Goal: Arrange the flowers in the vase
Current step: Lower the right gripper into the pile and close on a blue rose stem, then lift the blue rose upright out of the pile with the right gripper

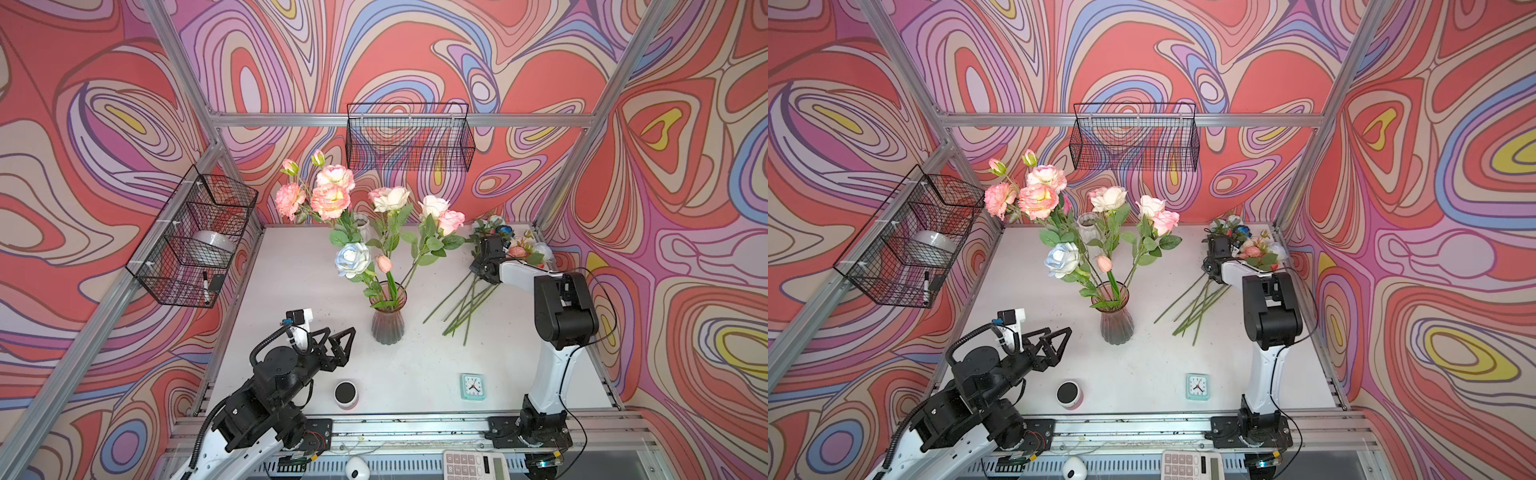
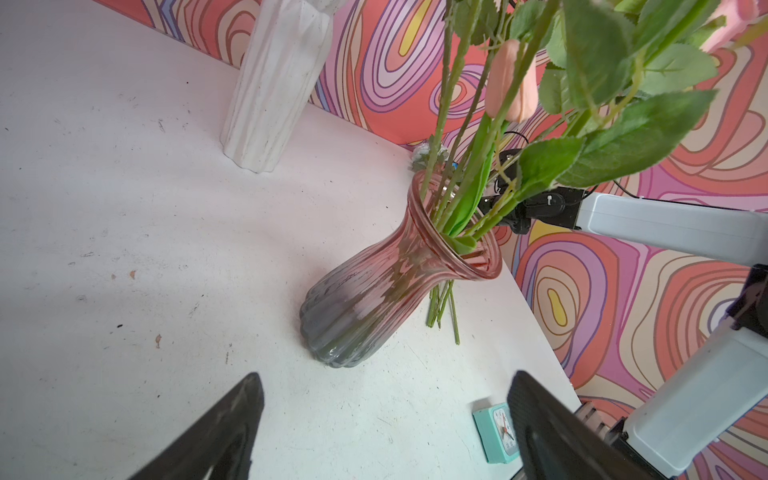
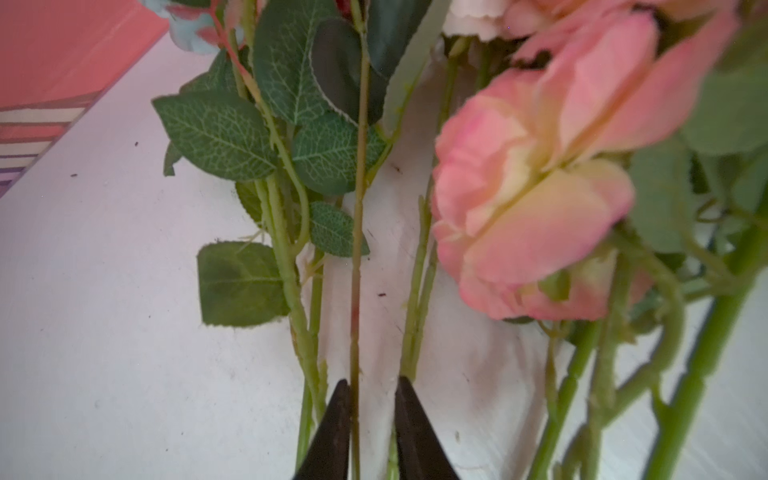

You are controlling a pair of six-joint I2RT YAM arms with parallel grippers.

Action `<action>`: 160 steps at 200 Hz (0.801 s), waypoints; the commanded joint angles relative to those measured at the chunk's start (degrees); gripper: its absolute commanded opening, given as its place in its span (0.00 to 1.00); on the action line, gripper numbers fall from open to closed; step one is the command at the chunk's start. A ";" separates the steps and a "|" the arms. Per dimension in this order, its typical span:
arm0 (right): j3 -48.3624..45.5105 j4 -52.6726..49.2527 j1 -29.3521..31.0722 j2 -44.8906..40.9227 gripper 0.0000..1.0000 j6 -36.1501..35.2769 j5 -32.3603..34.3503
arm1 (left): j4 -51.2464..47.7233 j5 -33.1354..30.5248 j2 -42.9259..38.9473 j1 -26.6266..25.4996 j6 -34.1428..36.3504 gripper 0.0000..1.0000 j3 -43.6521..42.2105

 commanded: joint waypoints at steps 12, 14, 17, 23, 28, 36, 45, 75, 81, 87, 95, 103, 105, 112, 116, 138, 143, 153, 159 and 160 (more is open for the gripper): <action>1.53 -0.50 -0.16 2.50 0.15 -0.47 0.56 | 1.42 -0.25 0.76 0.37 0.80 0.94 0.68; 1.52 -0.49 -0.16 2.55 0.15 -0.47 0.53 | 1.45 -0.23 0.80 0.37 0.80 0.94 0.71; 1.54 -0.50 -0.23 2.66 0.14 -0.51 0.56 | 1.56 -0.27 0.81 0.30 0.80 0.94 0.71; 1.57 -0.56 -0.21 2.78 0.14 -0.58 0.45 | 1.51 -0.28 0.88 0.34 0.80 0.94 0.75; 1.58 -0.47 -0.18 3.00 0.14 -0.66 0.40 | 1.56 -0.24 0.89 0.34 0.80 0.94 0.70; 1.58 -0.32 -0.20 3.06 0.13 -0.66 0.33 | 1.54 -0.19 0.96 0.31 0.74 0.94 0.70; 1.47 -0.24 -0.22 2.84 0.09 -0.81 0.42 | 1.54 -0.21 0.98 0.29 0.81 0.94 0.65; -0.33 1.47 -0.17 -0.85 0.00 -1.93 0.78 | 1.51 -0.08 1.07 0.32 0.98 0.94 0.72; -0.59 1.45 -0.22 -1.81 0.00 -2.16 0.72 | 1.51 -0.11 1.07 0.35 1.04 0.94 0.81; -1.01 1.34 -0.20 -2.83 0.00 -2.34 0.78 | 1.59 -0.20 1.07 0.27 1.06 0.94 0.89; -1.53 1.32 -0.18 -4.35 0.00 -2.67 0.98 | 1.68 -0.19 1.07 0.41 1.15 0.94 0.90; -2.30 1.24 -0.14 -5.97 0.00 -2.74 1.08 | 1.86 -0.19 1.14 0.31 1.13 0.94 0.89; -2.56 1.26 -0.20 -6.25 0.00 -2.77 1.19 | 1.93 -0.19 1.15 0.40 1.17 0.94 0.90; -3.36 1.45 -0.13 -7.74 0.00 -2.96 1.47 | 1.97 -0.16 1.22 0.31 1.18 0.94 0.98; -3.75 1.40 -0.13 -8.43 0.00 -2.93 1.71 | 2.02 -0.11 1.23 0.31 1.19 0.94 0.99; -6.04 1.01 -0.08 -12.75 0.00 -3.02 1.95 | 2.11 0.07 1.47 0.31 1.22 0.94 1.25; -6.74 1.16 -0.13 -13.76 0.00 -3.00 1.88 | 2.21 0.14 1.50 0.32 1.24 0.94 1.38; -8.05 1.63 0.02 -16.17 0.00 -3.21 1.90 | 2.30 0.22 1.66 0.37 1.24 0.94 1.43; -8.85 2.02 0.23 -17.53 0.00 -3.43 2.07 | 2.32 0.32 1.75 0.32 1.24 0.94 1.60; -8.95 2.08 0.31 -17.74 0.00 -3.49 2.13 | 2.31 0.28 1.76 0.30 1.24 0.94 1.60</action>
